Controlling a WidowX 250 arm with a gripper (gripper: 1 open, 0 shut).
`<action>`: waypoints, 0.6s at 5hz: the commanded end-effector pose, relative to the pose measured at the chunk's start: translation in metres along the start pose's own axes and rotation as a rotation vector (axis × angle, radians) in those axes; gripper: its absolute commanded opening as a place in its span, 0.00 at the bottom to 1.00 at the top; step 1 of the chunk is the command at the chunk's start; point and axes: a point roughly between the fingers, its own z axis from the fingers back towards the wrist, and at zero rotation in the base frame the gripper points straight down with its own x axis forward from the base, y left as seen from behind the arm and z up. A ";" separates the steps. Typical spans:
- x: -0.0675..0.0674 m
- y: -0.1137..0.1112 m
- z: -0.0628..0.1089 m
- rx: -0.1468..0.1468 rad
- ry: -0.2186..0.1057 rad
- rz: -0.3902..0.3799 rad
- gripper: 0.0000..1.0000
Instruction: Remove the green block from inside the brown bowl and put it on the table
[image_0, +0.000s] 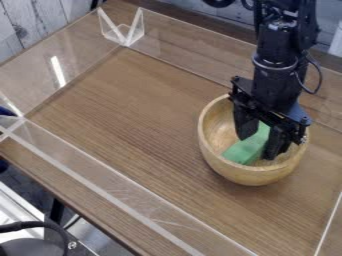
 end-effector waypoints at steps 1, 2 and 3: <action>0.006 -0.001 0.020 0.012 -0.072 -0.011 0.00; 0.005 0.002 0.027 0.018 -0.080 -0.001 0.00; 0.004 0.007 0.039 0.029 -0.093 0.014 0.00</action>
